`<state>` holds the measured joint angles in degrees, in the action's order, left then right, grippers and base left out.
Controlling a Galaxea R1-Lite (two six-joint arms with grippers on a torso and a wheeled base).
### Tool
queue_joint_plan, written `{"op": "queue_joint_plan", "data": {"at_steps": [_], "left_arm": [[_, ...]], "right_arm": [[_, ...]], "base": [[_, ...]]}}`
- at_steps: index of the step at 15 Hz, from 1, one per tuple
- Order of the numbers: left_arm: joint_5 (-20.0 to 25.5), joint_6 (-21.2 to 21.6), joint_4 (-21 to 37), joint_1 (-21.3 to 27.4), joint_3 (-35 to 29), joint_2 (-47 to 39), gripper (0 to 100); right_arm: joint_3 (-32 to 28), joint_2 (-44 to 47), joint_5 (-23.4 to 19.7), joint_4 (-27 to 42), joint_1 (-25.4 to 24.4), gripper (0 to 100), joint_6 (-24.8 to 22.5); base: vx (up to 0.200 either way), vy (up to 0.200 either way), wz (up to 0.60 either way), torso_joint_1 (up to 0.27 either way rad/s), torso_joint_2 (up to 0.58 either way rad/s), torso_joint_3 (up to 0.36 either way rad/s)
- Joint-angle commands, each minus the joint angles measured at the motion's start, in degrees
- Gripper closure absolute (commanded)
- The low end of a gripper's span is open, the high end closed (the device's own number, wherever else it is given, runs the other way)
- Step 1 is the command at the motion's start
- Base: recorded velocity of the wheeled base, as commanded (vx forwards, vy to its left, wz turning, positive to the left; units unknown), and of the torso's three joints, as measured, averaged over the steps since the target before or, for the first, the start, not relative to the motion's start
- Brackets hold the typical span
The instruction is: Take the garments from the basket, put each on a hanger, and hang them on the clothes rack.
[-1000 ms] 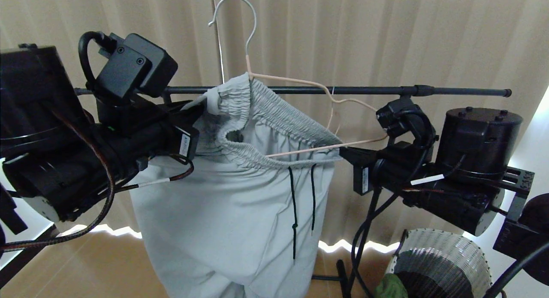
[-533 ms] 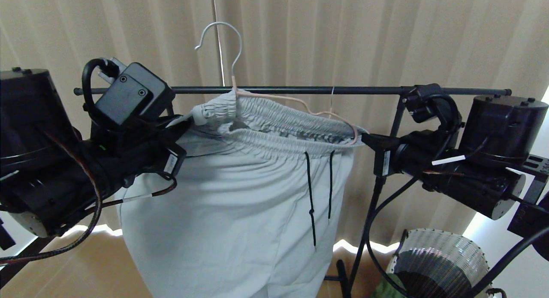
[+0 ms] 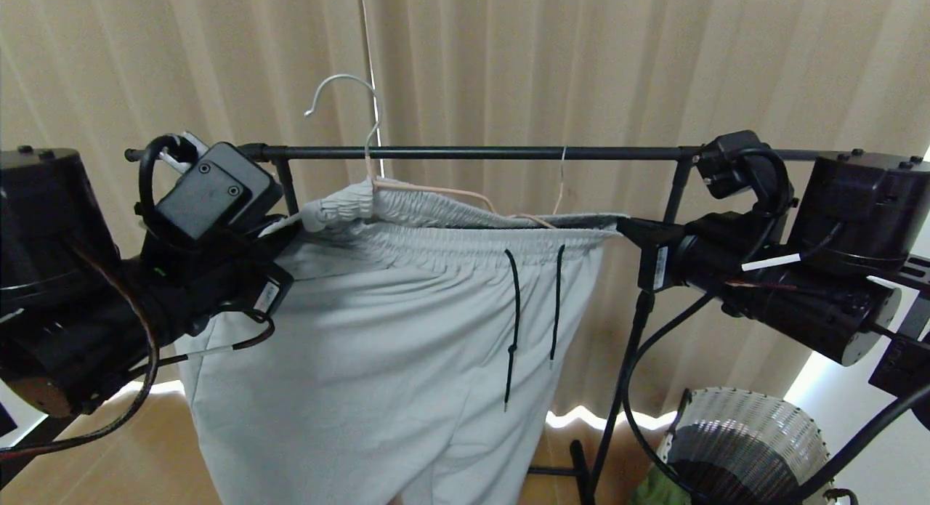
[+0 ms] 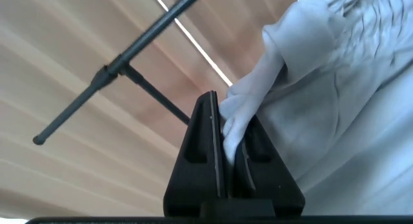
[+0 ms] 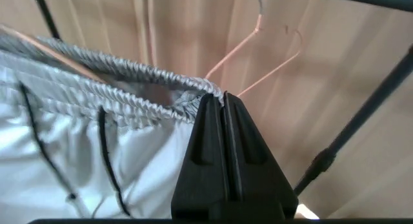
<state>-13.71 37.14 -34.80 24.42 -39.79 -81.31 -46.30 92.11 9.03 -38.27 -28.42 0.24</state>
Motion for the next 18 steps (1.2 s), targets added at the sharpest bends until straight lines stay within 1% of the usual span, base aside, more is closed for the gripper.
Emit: {"op": "queue_joint_plan", "data": {"at_steps": [1, 3, 5, 9, 10, 13, 15, 16, 18], "left_arm": [[-0.26, 0.21, 0.09, 0.19, 1.56, -1.22, 100], [-0.79, 0.47, 0.09, 0.02, 0.94, -1.48, 100], [-2.11, 0.38, 0.09, 0.10, 0.85, -1.48, 100], [-2.46, 0.03, 0.09, -0.78, -1.08, -1.57, 100], [-2.55, 0.03, 0.09, -1.21, -1.78, -1.57, 100], [-2.90, -0.32, 0.09, -1.30, -2.40, -1.83, 100], [-2.90, -0.49, 0.09, -1.30, -3.10, -1.92, 100], [-2.90, -1.46, 0.09, -1.30, -3.19, -2.01, 100], [-2.63, -5.77, 0.26, -0.60, -2.66, -2.10, 100]], "right_arm": [[0.42, -1.50, 0.02, 0.03, -6.30, 100, 0.02], [0.25, -1.50, 0.02, 0.21, -10.43, 100, -0.33], [0.68, -0.79, 0.02, 0.47, -12.45, 100, -0.42], [3.15, -1.23, 0.02, 0.74, -12.54, 100, -0.51], [4.20, -1.67, 0.02, 0.74, -12.89, 0, -0.42], [7.45, -2.38, -0.24, 0.03, -14.47, 0, -0.24], [7.89, -2.73, -1.74, 0.03, -14.47, 0, -0.51], [7.72, -3.25, -2.18, 0.03, -14.47, 0, -1.91], [6.13, -3.17, -2.79, -0.14, -14.30, 0, -3.94]], "base": [[0.000, 0.000, 0.00, 0.000, 0.00, 0.000], [0.000, 0.000, 0.00, 0.000, 0.00, 0.000], [0.000, 0.000, 0.00, 0.000, 0.00, 0.000], [0.000, 0.000, 0.00, 0.000, 0.00, 0.000], [0.000, 0.000, 0.00, 0.000, 0.00, 0.000], [0.000, 0.000, 0.00, 0.000, 0.00, 0.000], [0.000, 0.000, 0.00, 0.000, 0.00, 0.000], [0.000, 0.000, 0.00, 0.000, 0.00, 0.000], [0.000, 0.000, 0.00, 0.000, 0.00, 0.000]]}}
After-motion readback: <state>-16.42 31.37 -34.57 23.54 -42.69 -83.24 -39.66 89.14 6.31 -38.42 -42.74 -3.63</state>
